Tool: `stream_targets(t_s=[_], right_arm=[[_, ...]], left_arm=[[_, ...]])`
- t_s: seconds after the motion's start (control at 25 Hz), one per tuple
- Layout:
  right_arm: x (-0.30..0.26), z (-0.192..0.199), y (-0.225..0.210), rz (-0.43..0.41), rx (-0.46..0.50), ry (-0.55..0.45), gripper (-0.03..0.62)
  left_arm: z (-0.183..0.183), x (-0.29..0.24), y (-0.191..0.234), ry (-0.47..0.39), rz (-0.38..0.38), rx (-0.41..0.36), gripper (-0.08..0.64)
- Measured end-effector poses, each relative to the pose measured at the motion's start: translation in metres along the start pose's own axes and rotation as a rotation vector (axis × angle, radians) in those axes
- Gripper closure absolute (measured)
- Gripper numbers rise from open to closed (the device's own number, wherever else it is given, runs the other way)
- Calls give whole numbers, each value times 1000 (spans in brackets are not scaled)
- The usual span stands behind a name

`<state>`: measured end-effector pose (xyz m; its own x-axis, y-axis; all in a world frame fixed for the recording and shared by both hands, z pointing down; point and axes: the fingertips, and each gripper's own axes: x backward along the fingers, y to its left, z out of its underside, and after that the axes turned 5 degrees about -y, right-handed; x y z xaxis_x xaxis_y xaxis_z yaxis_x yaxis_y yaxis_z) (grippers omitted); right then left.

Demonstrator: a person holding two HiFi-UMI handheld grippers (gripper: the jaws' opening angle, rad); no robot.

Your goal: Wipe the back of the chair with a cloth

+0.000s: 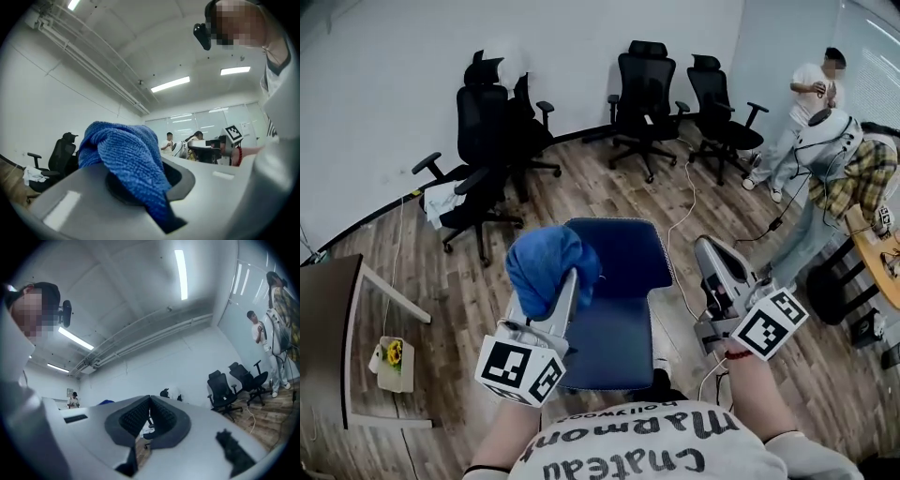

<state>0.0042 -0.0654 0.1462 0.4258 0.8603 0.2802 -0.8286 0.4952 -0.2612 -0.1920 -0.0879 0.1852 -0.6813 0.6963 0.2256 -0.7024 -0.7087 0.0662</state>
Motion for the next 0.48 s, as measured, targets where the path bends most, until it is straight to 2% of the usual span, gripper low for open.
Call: stream_targets(t_s=[0.2, 0.48], right_arm=[[21, 2, -8, -29, -50, 31, 578], [51, -1, -27, -36, 20, 67, 578]], left_arm=[[6, 38, -6, 70, -121, -19, 523], [-11, 75, -43, 42, -279, -16, 525]])
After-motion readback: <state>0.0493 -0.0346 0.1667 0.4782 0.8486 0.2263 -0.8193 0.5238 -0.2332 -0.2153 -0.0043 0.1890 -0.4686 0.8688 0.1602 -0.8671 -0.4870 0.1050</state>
